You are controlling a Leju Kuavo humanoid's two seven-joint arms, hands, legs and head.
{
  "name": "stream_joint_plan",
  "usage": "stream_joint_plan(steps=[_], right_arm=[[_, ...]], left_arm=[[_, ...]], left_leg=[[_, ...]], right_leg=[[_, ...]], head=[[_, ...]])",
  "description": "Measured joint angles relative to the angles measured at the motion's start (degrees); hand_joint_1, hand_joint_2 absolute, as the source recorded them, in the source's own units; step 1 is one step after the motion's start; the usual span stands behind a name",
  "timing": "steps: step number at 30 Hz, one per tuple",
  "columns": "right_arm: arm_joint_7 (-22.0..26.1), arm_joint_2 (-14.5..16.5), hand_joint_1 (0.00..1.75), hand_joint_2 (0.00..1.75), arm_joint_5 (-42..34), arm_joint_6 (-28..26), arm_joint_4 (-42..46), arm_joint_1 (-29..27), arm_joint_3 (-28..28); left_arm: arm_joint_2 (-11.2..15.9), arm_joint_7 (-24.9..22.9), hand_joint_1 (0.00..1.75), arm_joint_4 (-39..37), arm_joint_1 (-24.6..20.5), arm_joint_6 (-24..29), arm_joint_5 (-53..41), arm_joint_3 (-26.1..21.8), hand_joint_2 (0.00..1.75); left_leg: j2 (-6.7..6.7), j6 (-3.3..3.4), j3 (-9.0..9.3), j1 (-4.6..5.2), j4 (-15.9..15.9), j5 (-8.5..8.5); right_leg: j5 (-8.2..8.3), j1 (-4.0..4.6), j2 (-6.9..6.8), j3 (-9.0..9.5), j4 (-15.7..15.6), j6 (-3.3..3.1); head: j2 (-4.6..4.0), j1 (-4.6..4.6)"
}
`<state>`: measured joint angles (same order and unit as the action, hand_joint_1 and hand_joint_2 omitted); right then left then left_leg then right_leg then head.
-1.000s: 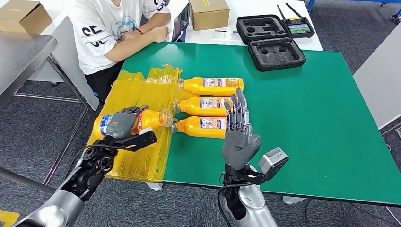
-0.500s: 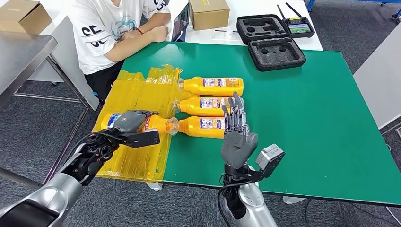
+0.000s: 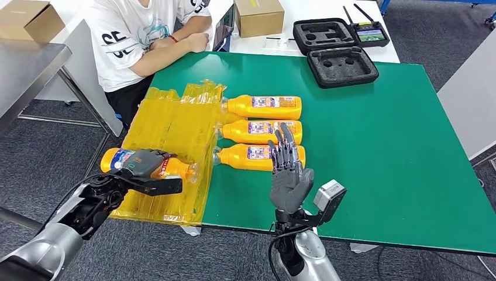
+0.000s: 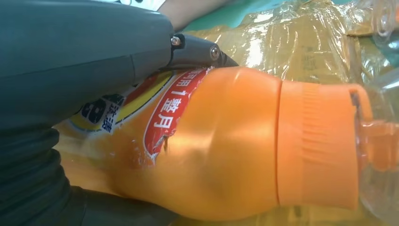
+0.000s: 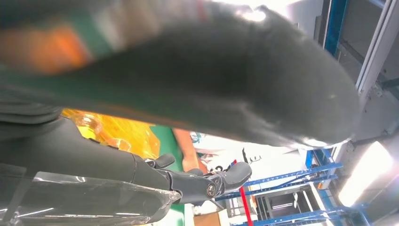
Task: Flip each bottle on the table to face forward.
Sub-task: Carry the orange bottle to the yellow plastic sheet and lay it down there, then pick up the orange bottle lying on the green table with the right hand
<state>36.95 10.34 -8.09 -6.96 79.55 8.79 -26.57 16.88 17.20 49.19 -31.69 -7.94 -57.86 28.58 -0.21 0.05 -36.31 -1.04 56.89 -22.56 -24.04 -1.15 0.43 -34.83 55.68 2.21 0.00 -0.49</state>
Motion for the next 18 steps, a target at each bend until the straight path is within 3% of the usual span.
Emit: stream_joint_plan(steps=[5, 8, 11, 15, 18], right_arm=[[-0.2, 0.0, 0.0, 0.0, 0.2, 0.2, -0.5, -0.2, 0.0], [-0.2, 0.0, 0.0, 0.0, 0.3, 0.2, -0.9, -0.4, 0.0], [-0.2, 0.0, 0.0, 0.0, 0.6, 0.3, -1.3, -0.5, -0.1], [-0.2, 0.0, 0.0, 0.0, 0.8, 0.3, -1.6, -0.5, -0.1], [-0.3, 0.0, 0.0, 0.0, 1.0, 0.3, -1.8, -0.4, -0.2]], left_arm=[[1.5, 1.5, 1.72, 1.8, 1.2, -3.1, 0.4, 0.0, 1.75], [2.2, 3.4, 1.48, 2.5, 1.4, -5.4, 1.7, -0.2, 1.75], [2.9, 4.5, 1.4, 3.4, 1.7, -7.2, 2.5, -0.3, 1.75], [3.2, 4.9, 0.01, 4.2, 2.1, -8.0, 2.8, -0.3, 1.75], [3.2, 5.6, 0.0, 4.3, 2.1, -9.4, 4.0, -0.5, 0.44]], left_leg=[[-0.01, 0.0, 0.05, 0.0, 0.0, 0.0], [0.0, -0.01, 0.12, -0.01, 0.0, 0.0], [0.0, -0.01, 0.17, -0.01, 0.0, -0.01], [-0.01, -0.01, 0.18, 0.0, 0.0, -0.01], [-0.01, -0.01, 0.23, 0.0, 0.0, -0.01]], right_leg=[[0.0, 0.01, 0.01, 0.04, 0.0, 0.0], [0.0, 0.02, 0.01, 0.12, 0.0, 0.0], [0.0, 0.01, 0.02, 0.16, 0.0, 0.0], [0.0, 0.01, 0.01, 0.18, 0.0, 0.0], [0.0, 0.0, 0.01, 0.23, 0.0, 0.0]], head=[[0.0, 0.0], [0.0, -0.01], [0.0, -0.01], [0.0, -0.01], [0.0, -0.01]])
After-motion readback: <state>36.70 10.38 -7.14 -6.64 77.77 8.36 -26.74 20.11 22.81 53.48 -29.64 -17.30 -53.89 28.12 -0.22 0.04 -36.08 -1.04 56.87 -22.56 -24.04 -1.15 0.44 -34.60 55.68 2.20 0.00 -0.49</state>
